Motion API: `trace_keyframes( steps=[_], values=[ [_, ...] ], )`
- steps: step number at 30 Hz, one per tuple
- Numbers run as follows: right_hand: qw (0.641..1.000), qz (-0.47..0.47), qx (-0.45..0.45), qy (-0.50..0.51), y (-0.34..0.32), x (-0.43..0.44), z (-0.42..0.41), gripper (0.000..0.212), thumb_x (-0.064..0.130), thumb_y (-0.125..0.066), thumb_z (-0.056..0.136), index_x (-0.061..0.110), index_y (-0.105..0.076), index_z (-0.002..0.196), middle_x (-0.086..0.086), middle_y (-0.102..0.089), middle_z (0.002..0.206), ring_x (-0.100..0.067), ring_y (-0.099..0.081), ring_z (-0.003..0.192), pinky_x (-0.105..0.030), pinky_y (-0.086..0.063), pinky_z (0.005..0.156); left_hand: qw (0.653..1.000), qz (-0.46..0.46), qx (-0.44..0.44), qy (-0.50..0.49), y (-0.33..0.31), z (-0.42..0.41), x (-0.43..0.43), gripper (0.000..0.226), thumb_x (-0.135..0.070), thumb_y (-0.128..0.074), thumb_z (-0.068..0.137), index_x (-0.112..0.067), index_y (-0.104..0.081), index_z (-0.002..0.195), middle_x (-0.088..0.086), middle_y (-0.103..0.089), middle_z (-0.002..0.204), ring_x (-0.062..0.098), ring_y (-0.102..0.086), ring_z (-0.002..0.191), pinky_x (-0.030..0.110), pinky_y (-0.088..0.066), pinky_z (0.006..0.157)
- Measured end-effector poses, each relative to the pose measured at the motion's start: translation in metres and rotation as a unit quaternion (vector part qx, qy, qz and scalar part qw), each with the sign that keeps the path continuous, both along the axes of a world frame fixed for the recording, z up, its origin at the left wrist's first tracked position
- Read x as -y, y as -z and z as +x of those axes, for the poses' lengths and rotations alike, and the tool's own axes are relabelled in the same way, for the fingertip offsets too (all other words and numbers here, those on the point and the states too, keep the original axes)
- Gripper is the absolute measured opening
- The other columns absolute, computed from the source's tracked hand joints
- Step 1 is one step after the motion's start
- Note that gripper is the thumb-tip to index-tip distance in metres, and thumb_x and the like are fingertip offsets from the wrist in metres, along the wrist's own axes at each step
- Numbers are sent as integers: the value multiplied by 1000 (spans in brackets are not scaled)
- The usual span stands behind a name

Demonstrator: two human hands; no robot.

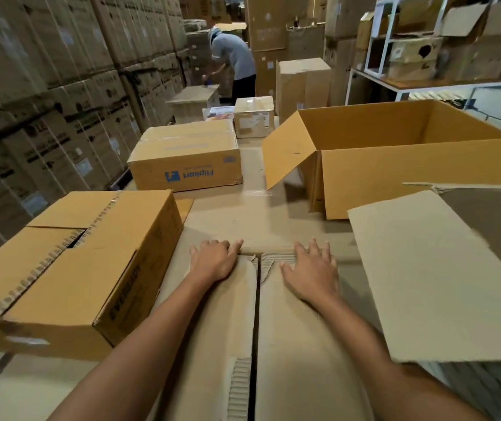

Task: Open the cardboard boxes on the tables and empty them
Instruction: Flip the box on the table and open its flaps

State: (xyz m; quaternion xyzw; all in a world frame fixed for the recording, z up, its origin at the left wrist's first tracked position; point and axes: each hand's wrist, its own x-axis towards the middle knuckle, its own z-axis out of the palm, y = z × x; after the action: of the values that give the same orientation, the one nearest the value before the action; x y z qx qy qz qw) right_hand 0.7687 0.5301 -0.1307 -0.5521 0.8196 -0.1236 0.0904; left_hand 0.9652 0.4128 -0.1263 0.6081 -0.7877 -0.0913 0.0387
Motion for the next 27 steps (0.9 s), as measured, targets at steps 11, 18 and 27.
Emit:
trace_keyframes(
  steps=[11, 18, 27],
  values=[
    [999, 10, 0, -48, -6, -45, 7, 51, 44, -42, 99, 26, -46, 146, -14, -20, 165, -34, -9, 153, -54, -12, 121, 993, 74, 27, 82, -20, 7, -108, 88, -77, -30, 91, -28, -4, 160, 10, 6, 167, 35, 8, 153, 64, 0, 118],
    [997, 57, -46, -36, -9, -115, 59, 64, 62, -32, 98, 31, -30, 155, -15, -13, 167, -37, -4, 154, -66, 0, 118, 985, 116, 54, 118, -40, 21, -183, 78, -48, -49, 95, -36, -6, 159, 12, 9, 167, 40, 5, 152, 64, -10, 119],
    [994, 111, 1, 9, -28, -201, 128, 119, 100, -28, 65, 31, -6, 160, -15, 6, 168, -44, 12, 151, -77, 8, 106, 997, -26, -7, 67, -180, 94, -194, 14, -7, -57, 90, -7, -65, 101, 8, -65, 103, 24, -64, 92, 36, -58, 81]
  ],
)
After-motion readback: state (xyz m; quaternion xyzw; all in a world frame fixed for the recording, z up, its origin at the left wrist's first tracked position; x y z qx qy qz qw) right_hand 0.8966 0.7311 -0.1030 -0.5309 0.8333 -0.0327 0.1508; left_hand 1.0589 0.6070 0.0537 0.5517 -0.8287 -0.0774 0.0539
